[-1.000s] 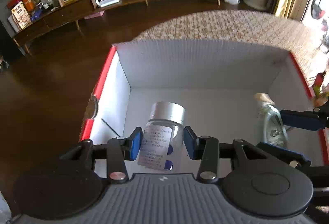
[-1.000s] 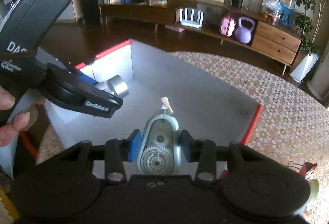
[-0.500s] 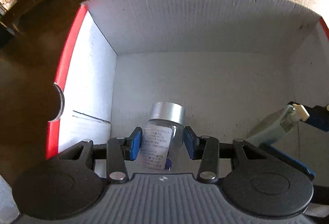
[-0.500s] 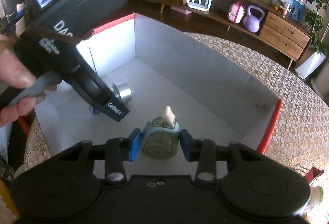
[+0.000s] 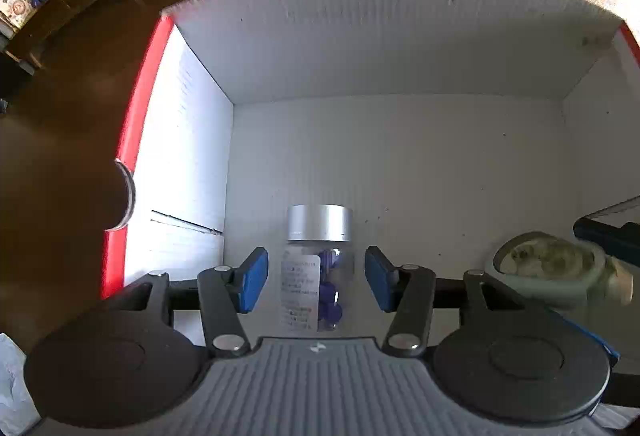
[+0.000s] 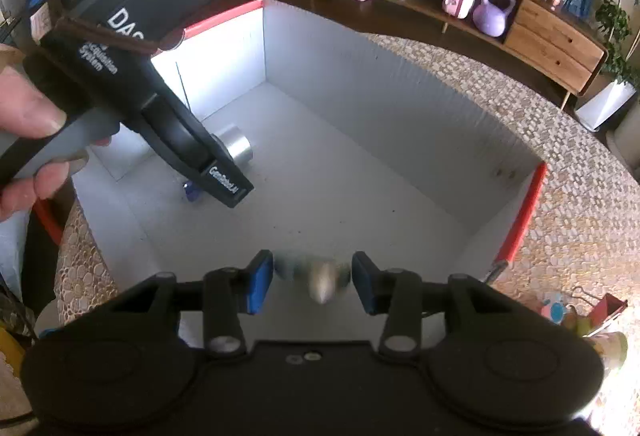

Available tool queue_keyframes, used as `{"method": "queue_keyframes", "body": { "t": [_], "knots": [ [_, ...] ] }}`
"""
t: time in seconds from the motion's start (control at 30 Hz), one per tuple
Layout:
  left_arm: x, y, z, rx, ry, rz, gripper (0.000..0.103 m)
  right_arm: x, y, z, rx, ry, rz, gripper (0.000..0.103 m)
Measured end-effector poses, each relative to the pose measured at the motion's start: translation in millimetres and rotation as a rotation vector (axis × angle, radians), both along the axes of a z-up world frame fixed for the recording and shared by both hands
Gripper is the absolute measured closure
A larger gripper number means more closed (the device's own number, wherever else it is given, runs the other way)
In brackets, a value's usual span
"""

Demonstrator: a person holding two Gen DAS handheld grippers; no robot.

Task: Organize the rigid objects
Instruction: 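Open both tools to drop the tape dispenser and pill bottle into the box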

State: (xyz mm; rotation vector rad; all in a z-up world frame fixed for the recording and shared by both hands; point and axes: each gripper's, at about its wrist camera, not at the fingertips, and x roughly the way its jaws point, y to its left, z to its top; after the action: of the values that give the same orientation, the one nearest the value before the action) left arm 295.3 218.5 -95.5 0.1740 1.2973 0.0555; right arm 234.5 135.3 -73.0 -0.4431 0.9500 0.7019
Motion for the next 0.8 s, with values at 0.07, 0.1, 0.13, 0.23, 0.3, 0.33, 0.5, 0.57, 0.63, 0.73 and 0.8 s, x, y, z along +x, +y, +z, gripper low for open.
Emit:
{"method": "queue_keyframes", "body": {
  "t": [0.07, 0.1, 0.13, 0.23, 0.3, 0.33, 0.5, 0.57, 0.63, 0.73, 0.8],
  "knots": [
    [-5.5, -2.3, 6.4, 0.001, -0.018, -0.006, 0.047, -2.9, -2.8, 4.1, 0.010, -0.011, -0.005, 0.055],
    [-8.8, -3.4, 10.3, 0.004, -0.030, -0.005, 0.042, -2.5, -5.0, 6.4, 0.014, -0.018, -0.010, 0.053],
    [-12.2, -4.4, 14.3, 0.008, -0.042, -0.005, 0.041, -3.6, -7.2, 9.0, 0.021, -0.023, -0.014, 0.052],
    [-15.5, 0.6, 29.8, -0.005, -0.085, 0.005, 0.041, -8.6, -14.3, 17.2, 0.054, -0.031, -0.011, 0.048],
    [-19.6, -4.9, 39.5, -0.026, -0.114, 0.016, 0.041, -13.9, -20.0, 24.6, 0.074, -0.042, -0.008, 0.047],
    [-23.7, -7.1, 45.0, -0.035, -0.128, 0.017, 0.041, -16.5, -23.2, 28.7, 0.086, -0.044, -0.005, 0.047],
    [-40.4, -17.1, 62.6, -0.050, -0.179, 0.014, 0.041, -32.7, -39.9, 48.1, 0.136, -0.060, -0.009, 0.041],
    [-29.3, -15.1, 66.4, -0.059, -0.196, 0.017, 0.041, -38.5, -47.9, 55.4, 0.152, -0.068, -0.014, 0.040],
    [-34.3, -18.7, 73.3, -0.065, -0.213, 0.016, 0.041, -43.4, -54.2, 61.4, 0.167, -0.072, -0.021, 0.039],
    [-48.5, -27.2, 86.9, -0.068, -0.245, 0.014, 0.041, -50.3, -64.9, 70.2, 0.198, -0.071, -0.031, 0.038],
    [-53.7, -29.6, 91.0, -0.073, -0.261, 0.012, 0.041, -53.9, -71.7, 74.9, 0.215, -0.072, -0.039, 0.033]
  ]
}}
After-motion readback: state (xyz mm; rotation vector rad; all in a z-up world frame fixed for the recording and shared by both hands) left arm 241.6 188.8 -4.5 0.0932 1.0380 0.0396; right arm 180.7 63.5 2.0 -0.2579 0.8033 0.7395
